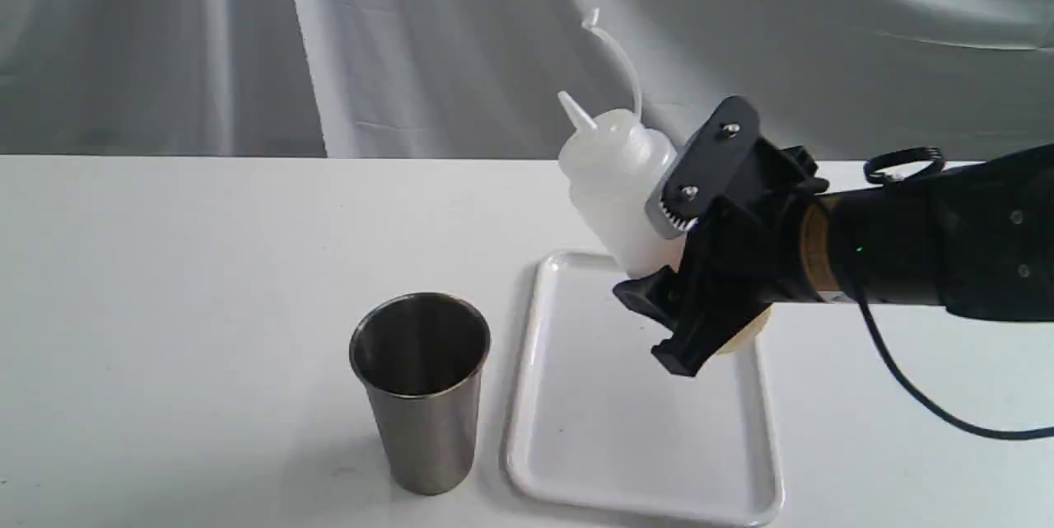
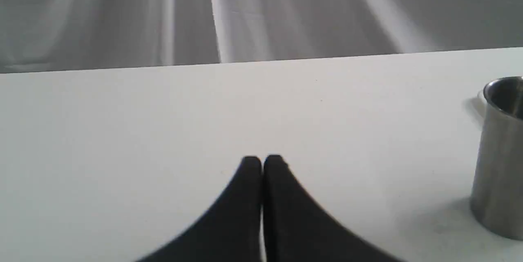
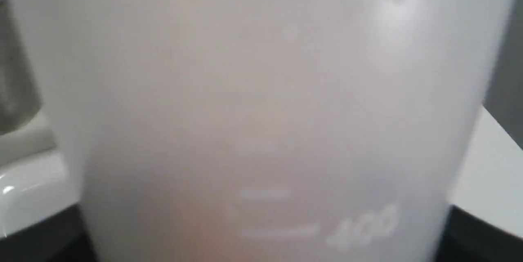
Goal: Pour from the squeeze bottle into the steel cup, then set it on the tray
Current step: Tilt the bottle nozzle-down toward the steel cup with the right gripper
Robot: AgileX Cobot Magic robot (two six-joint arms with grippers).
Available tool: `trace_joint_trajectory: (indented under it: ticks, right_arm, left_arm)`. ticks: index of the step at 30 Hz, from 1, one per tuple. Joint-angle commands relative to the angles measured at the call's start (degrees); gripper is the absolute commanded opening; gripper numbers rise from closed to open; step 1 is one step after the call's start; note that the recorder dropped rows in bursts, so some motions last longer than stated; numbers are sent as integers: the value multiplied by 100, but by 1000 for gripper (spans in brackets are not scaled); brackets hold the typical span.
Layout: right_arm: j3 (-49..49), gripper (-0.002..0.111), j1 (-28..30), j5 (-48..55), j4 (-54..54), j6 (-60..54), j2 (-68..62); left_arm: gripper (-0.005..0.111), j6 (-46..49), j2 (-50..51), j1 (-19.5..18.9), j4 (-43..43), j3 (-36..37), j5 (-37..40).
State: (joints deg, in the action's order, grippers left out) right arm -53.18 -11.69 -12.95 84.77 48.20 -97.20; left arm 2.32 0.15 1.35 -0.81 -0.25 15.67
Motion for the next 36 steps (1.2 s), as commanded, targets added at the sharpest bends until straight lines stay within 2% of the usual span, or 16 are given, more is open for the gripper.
trace_joint_trajectory:
  ticks: [1, 11, 20, 31, 36]
  right_arm:
    - [7, 3, -335, 729, 46, -20, 95]
    - [7, 3, -902, 2035, 409, -20, 95]
    - [7, 3, -1314, 2879, 1518, -20, 82]
    - [7, 3, -1697, 3827, 1518, -43, -170]
    - [7, 0, -1917, 4088, 1518, -422, -252]
  left_arm:
    - [0, -22, -15, -9, -6, 25, -43]
    - [0, -33, -15, -9, -6, 25, -43]
    - [0, -17, -15, -9, -6, 25, -43]
    - [0, -30, -15, -9, -6, 25, -43]
    - [0, -30, -15, -9, -6, 25, -43]
